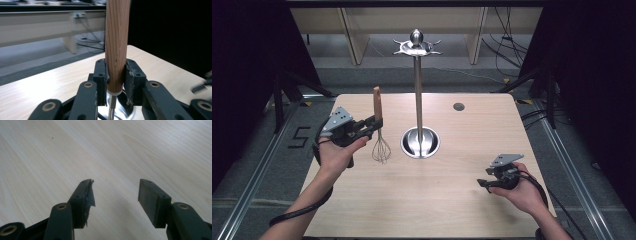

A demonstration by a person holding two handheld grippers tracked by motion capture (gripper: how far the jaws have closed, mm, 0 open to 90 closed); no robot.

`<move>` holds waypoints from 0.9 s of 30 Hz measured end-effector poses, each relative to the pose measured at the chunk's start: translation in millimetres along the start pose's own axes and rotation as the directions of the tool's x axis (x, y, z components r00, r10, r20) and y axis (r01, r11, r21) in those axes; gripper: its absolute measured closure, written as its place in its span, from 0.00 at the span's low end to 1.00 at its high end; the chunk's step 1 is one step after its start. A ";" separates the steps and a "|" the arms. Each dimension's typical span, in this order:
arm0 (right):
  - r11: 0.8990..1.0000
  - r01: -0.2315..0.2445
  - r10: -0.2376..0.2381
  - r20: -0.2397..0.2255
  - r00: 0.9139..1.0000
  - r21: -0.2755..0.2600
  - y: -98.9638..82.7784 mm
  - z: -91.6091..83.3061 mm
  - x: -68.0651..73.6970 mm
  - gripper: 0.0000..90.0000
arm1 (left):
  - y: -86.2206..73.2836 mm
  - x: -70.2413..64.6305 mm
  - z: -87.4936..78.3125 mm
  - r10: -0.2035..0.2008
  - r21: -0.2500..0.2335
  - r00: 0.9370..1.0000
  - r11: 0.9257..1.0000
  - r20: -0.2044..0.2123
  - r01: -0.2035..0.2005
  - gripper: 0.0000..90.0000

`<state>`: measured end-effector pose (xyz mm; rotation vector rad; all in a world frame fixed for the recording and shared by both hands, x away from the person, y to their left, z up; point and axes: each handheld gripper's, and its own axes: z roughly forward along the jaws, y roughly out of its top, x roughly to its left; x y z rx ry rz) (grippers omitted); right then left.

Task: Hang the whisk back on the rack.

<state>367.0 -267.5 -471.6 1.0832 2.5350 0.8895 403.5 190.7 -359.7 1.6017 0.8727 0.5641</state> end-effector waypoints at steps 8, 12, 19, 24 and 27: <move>0.999 0.019 -0.019 0.016 1.000 -0.034 -0.5 1.9 -1.5 0.51 | 10.4 -7.9 2.4 0.016 -0.005 0.987 1.000 -0.161 -0.017 0.81; 0.999 0.017 -0.016 0.014 1.000 -0.034 -0.5 1.8 -1.4 0.51 | 16.0 -13.1 4.2 0.000 -0.019 0.979 1.000 -0.204 -0.004 0.81; 1.000 0.007 -0.007 0.009 1.000 -0.029 -0.2 1.2 -0.6 0.51 | 30.6 -20.9 8.6 -0.002 -0.057 0.955 0.998 -0.296 -0.015 0.81; 1.000 -0.008 0.008 -0.001 1.000 -0.022 0.2 -0.1 -0.2 0.51 | 36.2 -24.7 11.3 0.003 -0.070 0.948 0.997 -0.318 -0.027 0.81; 1.000 0.001 -0.001 0.003 1.000 -0.027 -0.1 0.5 -0.6 0.51 | 38.4 -27.4 13.9 0.004 -0.079 0.949 0.996 -0.314 -0.030 0.81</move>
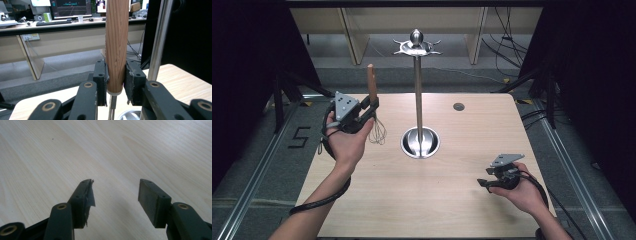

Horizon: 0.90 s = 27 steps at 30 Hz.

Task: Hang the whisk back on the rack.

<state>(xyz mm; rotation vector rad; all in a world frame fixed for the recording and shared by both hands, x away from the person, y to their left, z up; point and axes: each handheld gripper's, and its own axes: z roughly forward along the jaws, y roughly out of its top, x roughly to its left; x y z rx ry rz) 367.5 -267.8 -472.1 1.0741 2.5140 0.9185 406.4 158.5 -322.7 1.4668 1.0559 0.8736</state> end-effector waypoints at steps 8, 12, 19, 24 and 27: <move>1.000 -0.004 0.004 0.002 1.000 0.007 -0.1 -0.5 1.3 0.51 | 3.2 -6.1 6.4 0.032 -0.025 0.999 0.999 -0.037 -0.033 0.81; 1.000 0.021 -0.021 0.001 1.000 0.008 0.6 -1.0 -0.7 0.51 | 5.4 -8.0 8.7 0.037 -0.038 0.997 0.999 -0.061 -0.039 0.81; 1.000 0.006 -0.006 0.004 1.000 0.004 0.3 -0.6 0.2 0.51 | 7.4 -12.0 13.2 0.058 -0.044 0.995 0.997 -0.085 -0.062 0.81; 0.999 0.044 -0.044 0.003 0.999 0.002 0.9 -1.1 -2.4 0.51 | 7.9 -14.1 15.3 0.063 -0.046 0.993 0.997 -0.104 -0.068 0.81; 0.999 0.037 -0.037 -0.001 0.999 0.006 1.1 -1.1 -1.9 0.51 | 8.9 -15.0 15.7 0.060 -0.056 0.992 0.996 -0.115 -0.067 0.81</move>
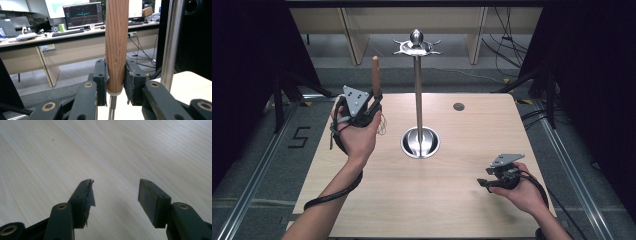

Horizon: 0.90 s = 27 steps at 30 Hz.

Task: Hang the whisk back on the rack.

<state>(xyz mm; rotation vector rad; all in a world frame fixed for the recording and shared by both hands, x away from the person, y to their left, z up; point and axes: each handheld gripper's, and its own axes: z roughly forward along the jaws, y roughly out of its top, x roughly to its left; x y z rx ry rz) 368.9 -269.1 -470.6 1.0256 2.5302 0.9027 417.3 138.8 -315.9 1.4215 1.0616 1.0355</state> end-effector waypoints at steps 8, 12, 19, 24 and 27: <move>1.000 0.001 -0.001 0.000 1.000 0.003 0.1 -0.7 -0.2 0.51 | 1.7 -2.7 2.2 -0.006 -0.007 1.000 1.000 0.000 0.006 0.81; 1.000 0.001 -0.001 -0.001 1.000 0.001 0.0 -0.1 -0.1 0.51 | 4.2 -3.8 2.2 -0.005 -0.019 1.000 1.000 -0.004 0.005 0.81; 1.000 0.002 -0.002 0.006 1.000 -0.013 -0.4 1.1 0.3 0.51 | 8.3 -6.4 3.3 0.004 -0.029 1.000 1.000 -0.008 -0.004 0.81; 1.000 0.006 -0.006 0.001 1.000 0.002 0.3 -0.5 -0.3 0.51 | 9.7 -7.6 4.4 0.004 -0.033 1.000 0.999 -0.011 -0.005 0.81; 1.000 0.000 0.000 -0.001 1.000 0.004 0.0 -0.5 -0.1 0.51 | 10.4 -8.3 4.5 0.014 -0.034 1.000 0.999 -0.014 -0.014 0.81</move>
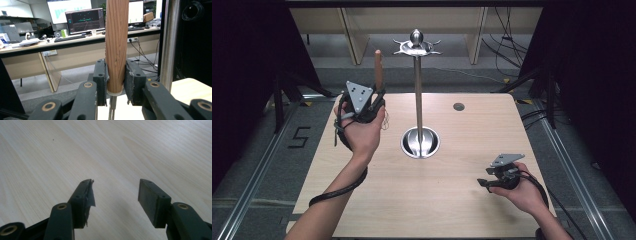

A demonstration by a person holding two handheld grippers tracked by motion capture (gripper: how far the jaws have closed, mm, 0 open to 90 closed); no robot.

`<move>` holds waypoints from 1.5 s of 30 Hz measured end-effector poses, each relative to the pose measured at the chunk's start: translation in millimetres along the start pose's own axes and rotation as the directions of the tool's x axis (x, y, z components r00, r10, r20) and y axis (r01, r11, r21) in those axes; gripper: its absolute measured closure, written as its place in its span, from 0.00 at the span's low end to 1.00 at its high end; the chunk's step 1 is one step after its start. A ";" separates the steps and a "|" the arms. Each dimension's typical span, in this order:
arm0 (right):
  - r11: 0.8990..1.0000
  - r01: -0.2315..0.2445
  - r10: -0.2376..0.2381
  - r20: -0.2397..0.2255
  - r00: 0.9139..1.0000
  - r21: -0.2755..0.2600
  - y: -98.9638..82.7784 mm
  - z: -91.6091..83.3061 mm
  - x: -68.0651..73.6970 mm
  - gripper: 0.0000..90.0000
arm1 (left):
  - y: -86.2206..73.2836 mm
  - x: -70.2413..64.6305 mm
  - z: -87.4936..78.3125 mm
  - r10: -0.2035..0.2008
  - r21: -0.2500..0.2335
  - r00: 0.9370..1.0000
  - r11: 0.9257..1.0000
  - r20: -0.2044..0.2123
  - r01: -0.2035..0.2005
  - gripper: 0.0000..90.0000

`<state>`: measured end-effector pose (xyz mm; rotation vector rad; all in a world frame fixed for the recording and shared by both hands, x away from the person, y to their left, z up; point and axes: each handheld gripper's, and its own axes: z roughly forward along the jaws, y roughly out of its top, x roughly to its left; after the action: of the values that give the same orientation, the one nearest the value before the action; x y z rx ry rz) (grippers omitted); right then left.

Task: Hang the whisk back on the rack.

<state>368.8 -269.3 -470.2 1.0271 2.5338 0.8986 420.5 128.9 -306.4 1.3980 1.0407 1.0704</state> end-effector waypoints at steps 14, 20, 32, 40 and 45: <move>1.000 -0.025 0.025 0.005 1.000 -0.008 -0.7 1.5 1.7 0.51 | 5.2 -6.8 2.1 0.026 -0.013 1.000 1.000 -0.010 -0.026 0.80; 0.999 -0.039 0.039 -0.002 0.999 0.007 -0.3 -0.1 3.1 0.51 | 7.7 -10.1 3.6 0.045 -0.017 0.999 0.999 -0.015 -0.045 0.80; 1.000 -0.025 0.025 -0.001 1.000 0.005 -0.1 -0.5 1.1 0.51 | 8.3 -12.4 6.9 0.067 -0.014 0.997 0.998 -0.024 -0.067 0.80; 1.000 -0.025 0.025 0.003 1.000 -0.015 -0.8 0.8 1.0 0.51 | 8.5 -14.5 10.3 0.087 -0.017 0.996 0.996 -0.029 -0.087 0.80; 1.000 -0.024 0.024 0.005 1.000 -0.012 -0.9 0.5 0.8 0.51 | 8.2 -15.8 11.3 0.090 -0.015 0.995 0.996 -0.029 -0.091 0.80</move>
<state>368.0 -269.0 -471.1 1.0572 2.5137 0.9150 428.2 110.4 -300.0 1.4320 0.9946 1.1653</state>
